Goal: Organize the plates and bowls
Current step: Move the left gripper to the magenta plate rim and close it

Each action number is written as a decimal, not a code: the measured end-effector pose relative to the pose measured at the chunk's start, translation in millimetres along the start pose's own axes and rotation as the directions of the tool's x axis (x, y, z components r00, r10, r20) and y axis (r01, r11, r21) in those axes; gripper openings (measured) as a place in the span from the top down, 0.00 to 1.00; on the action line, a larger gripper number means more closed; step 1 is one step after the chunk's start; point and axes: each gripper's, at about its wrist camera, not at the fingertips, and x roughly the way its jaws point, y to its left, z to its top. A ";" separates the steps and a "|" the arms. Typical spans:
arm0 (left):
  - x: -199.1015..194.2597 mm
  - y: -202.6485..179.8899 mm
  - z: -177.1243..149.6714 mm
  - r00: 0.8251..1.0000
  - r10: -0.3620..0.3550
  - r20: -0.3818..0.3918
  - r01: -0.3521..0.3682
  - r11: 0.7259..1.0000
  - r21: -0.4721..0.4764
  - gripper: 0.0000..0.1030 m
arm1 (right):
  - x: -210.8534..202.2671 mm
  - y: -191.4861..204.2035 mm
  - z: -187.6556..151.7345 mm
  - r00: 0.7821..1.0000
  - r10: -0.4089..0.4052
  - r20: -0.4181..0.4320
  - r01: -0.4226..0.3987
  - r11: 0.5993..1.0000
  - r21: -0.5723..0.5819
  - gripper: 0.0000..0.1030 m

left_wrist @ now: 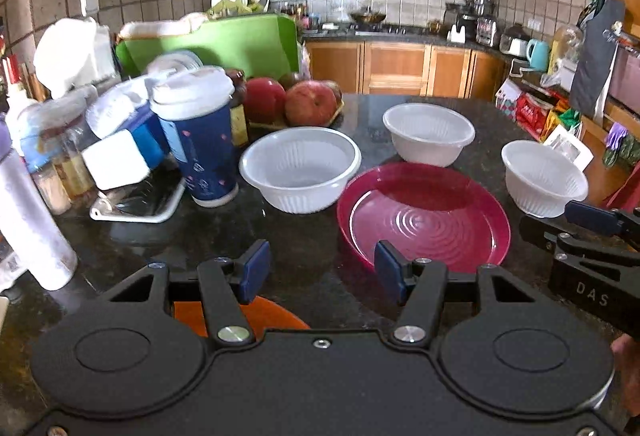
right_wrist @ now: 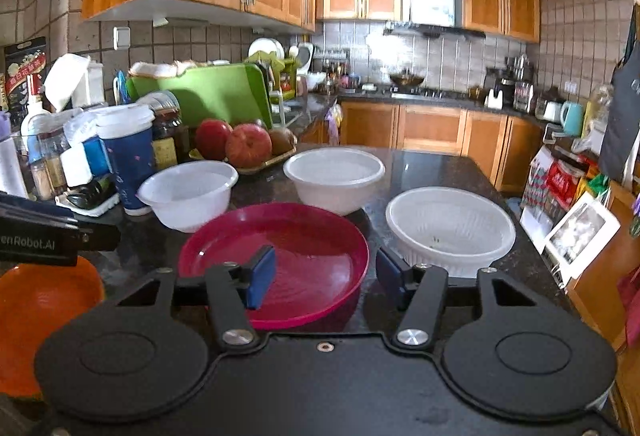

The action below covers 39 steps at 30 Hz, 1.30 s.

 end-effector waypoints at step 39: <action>104.6 -24.0 22.1 0.967 0.002 -0.255 -0.012 0.999 -0.035 0.79 | 122.4 -33.9 5.3 0.981 0.050 -0.189 -0.044 0.998 0.036 0.75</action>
